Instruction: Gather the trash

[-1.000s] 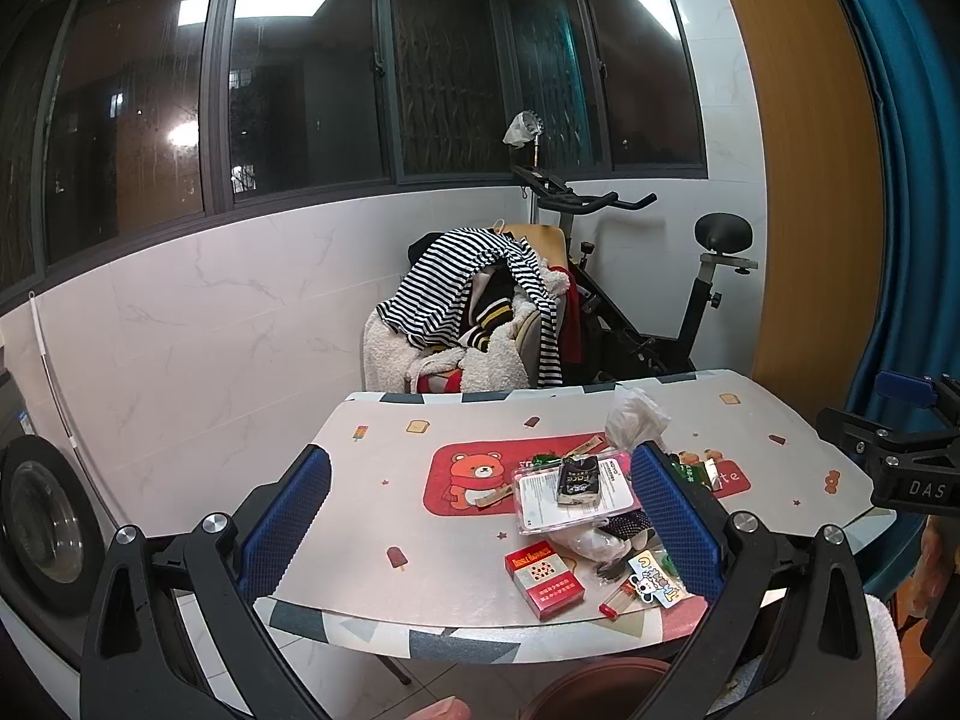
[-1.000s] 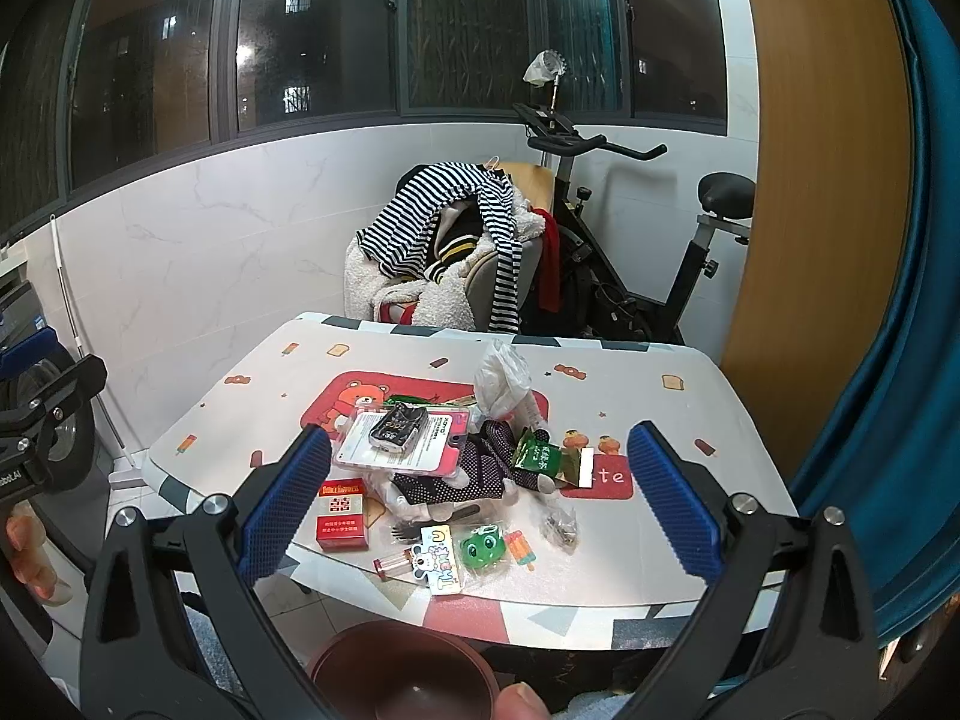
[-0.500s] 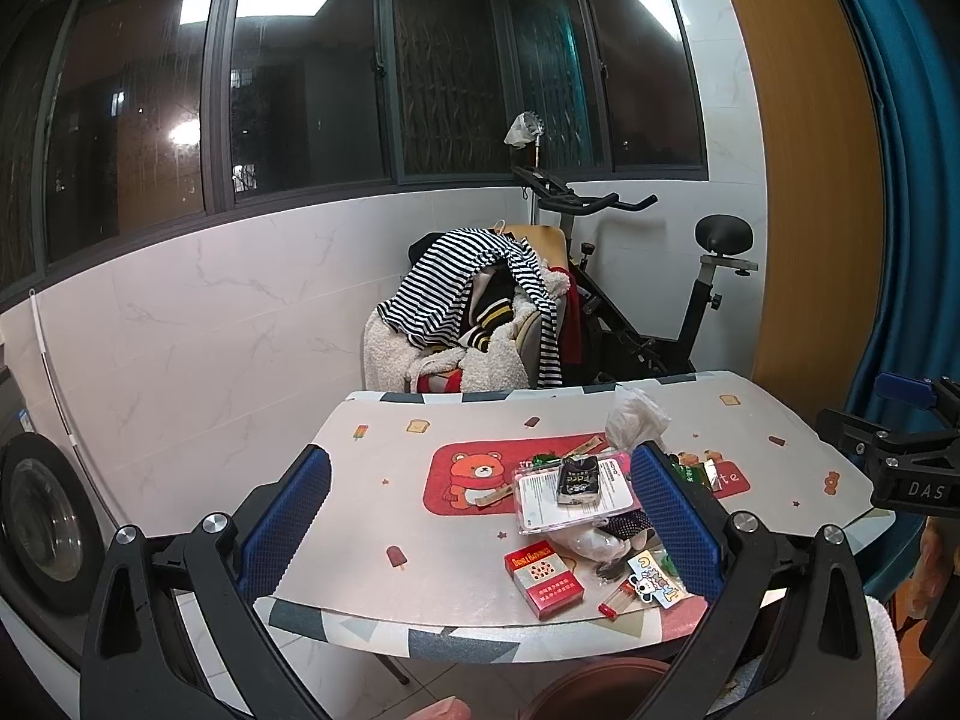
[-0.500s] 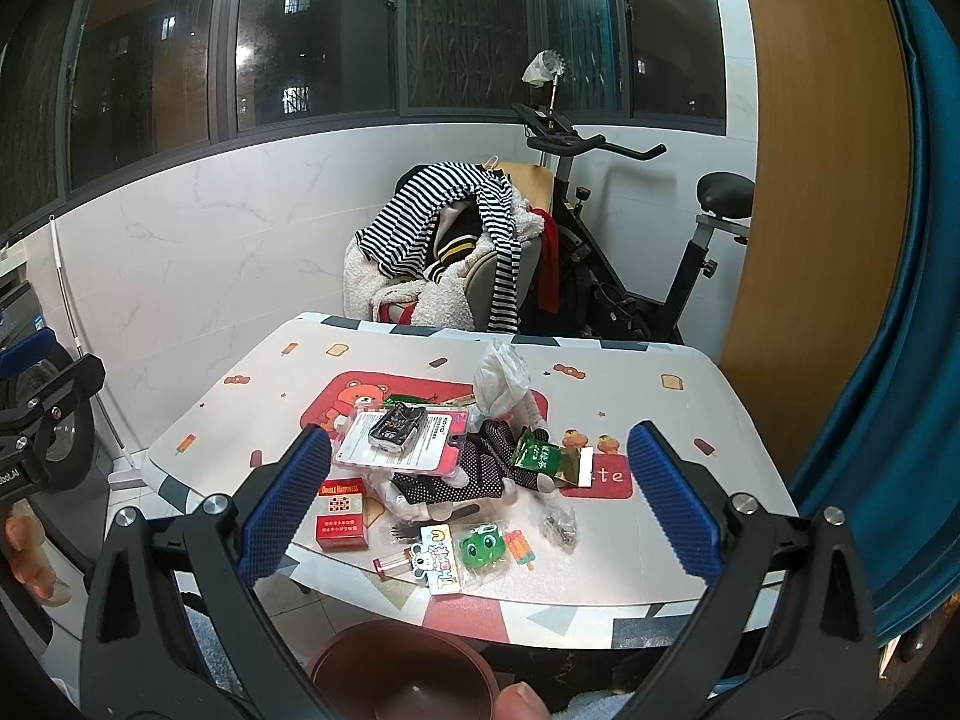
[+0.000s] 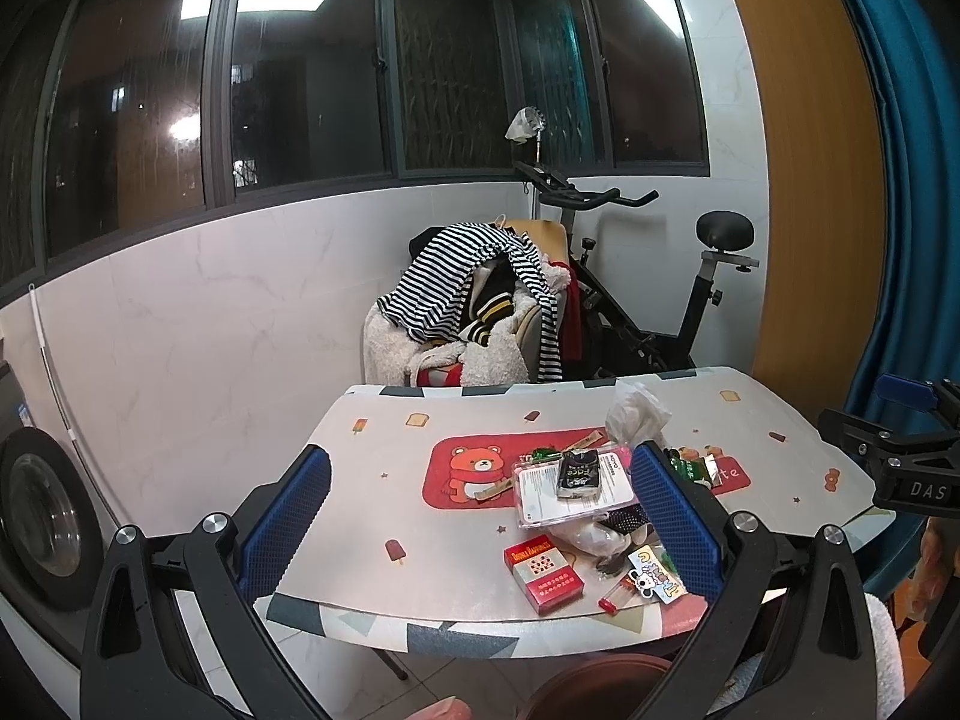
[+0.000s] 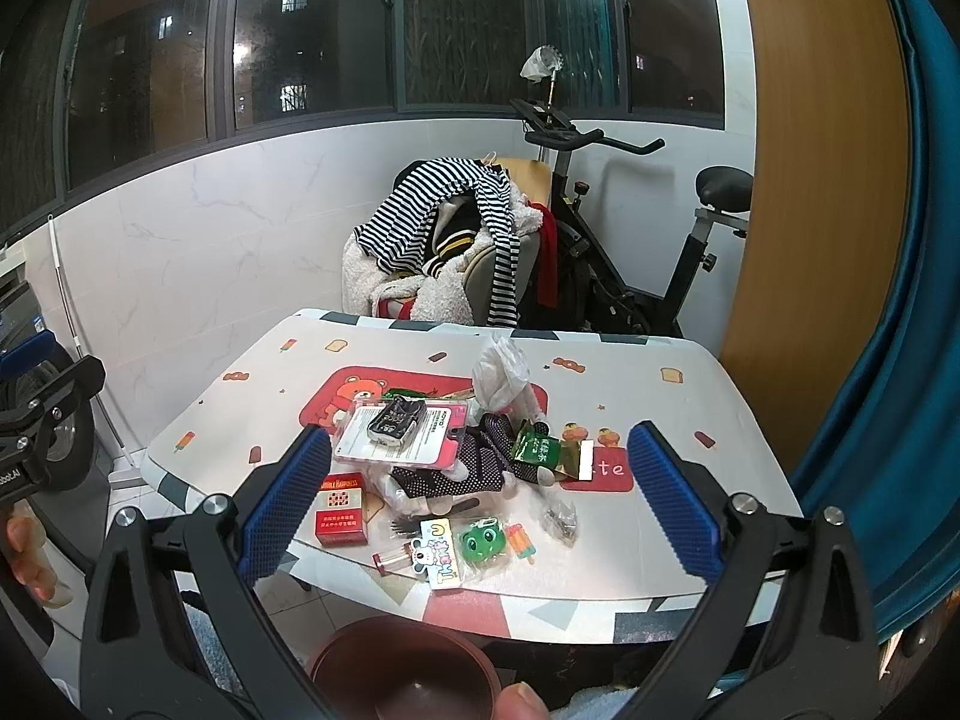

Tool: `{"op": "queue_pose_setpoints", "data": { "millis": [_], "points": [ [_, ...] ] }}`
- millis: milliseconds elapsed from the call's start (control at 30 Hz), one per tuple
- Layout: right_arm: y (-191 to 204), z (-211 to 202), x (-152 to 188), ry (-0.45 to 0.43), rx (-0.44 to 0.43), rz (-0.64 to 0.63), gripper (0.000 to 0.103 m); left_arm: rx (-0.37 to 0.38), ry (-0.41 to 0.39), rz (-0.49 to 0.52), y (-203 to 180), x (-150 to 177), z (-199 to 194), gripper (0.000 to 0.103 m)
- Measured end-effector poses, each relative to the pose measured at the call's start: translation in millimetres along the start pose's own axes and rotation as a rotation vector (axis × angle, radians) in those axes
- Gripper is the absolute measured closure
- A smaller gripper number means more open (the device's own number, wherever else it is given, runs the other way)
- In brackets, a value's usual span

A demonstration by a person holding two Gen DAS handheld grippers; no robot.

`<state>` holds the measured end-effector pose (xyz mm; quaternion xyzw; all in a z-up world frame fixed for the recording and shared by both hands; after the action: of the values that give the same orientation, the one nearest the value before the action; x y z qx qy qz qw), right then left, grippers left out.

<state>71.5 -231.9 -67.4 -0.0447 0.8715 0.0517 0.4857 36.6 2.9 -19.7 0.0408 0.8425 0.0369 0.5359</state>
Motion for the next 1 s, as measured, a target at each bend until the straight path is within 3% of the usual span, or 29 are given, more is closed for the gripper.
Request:
{"op": "queue_pose_setpoints", "data": {
  "millis": [267,433,600,767,800,900,1000],
  "points": [
    [-2,5,9,-0.005,-0.001,0.022,0.006,-0.007,-0.007,0.009,-1,2,0,0.005],
    [-8,17,21,-0.007,-0.048,0.063,0.006,0.023,0.004,0.038,-1,15,16,0.005],
    [-19,58,47,0.077,-0.06,0.083,0.006,0.003,0.051,-0.019,11,36,46,0.005],
    [-32,117,86,0.218,-0.012,0.089,0.006,-0.004,0.062,-0.045,21,56,70,0.005],
    [-34,131,96,0.239,-0.001,0.088,0.007,-0.002,0.093,-0.042,21,62,79,0.005],
    [-34,164,116,0.292,-0.016,0.084,0.032,-0.02,0.169,-0.04,22,79,99,0.005],
    [-28,187,129,0.315,-0.066,0.075,0.033,-0.046,0.215,-0.059,26,95,116,0.005]
  ]
}}
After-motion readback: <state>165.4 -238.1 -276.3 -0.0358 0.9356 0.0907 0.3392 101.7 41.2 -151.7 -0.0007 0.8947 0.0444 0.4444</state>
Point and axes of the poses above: each gripper's, at about its wrist camera, not at the fingertips, and z roughly the way its jaws point, y to its left, x to its underside, the point moved 4 cm from there along z, roughly the way its jaws point, and after that the axes turned 5 degrees about y, right-handed, at the moved point
